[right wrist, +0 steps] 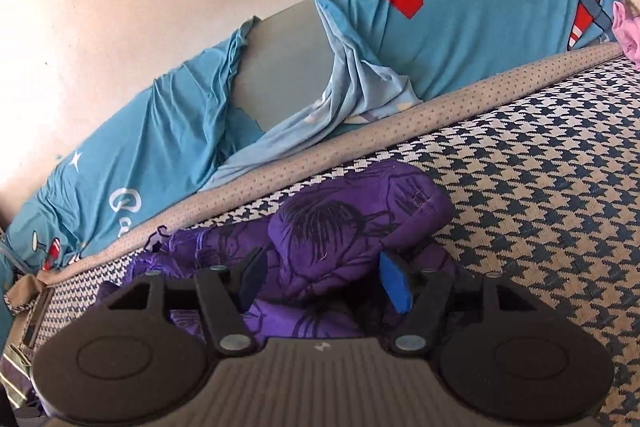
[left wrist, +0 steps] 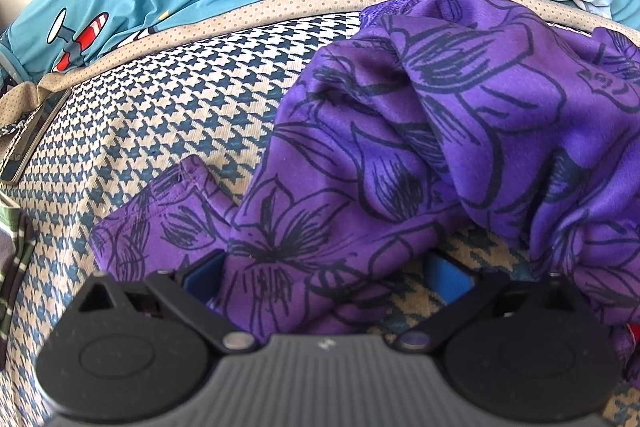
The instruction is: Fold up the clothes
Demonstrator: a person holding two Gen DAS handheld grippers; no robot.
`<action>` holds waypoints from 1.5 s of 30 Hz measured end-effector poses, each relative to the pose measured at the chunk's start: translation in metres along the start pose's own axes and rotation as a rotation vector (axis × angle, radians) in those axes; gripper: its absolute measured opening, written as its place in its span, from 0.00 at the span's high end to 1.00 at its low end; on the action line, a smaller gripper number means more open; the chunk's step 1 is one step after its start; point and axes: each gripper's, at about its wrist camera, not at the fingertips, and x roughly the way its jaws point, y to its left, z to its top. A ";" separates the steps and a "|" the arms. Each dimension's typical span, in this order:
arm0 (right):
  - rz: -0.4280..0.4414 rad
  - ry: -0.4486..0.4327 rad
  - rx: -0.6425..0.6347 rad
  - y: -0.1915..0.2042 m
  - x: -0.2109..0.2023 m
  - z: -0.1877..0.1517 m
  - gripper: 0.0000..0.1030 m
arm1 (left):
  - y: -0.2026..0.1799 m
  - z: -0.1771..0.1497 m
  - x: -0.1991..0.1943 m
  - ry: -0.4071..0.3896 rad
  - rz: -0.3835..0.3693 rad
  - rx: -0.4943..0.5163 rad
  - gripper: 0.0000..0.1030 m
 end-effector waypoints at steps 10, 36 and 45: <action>0.002 0.047 -0.049 0.022 0.029 -0.006 0.56 | -0.003 -0.001 0.000 -0.003 0.006 -0.001 0.00; -0.527 -0.329 0.176 -0.091 -0.061 0.036 0.78 | -0.001 -0.001 0.001 0.000 0.003 0.001 0.00; -0.653 -0.345 0.150 -0.083 -0.067 0.030 0.37 | 0.000 0.000 0.001 0.008 0.000 -0.001 0.00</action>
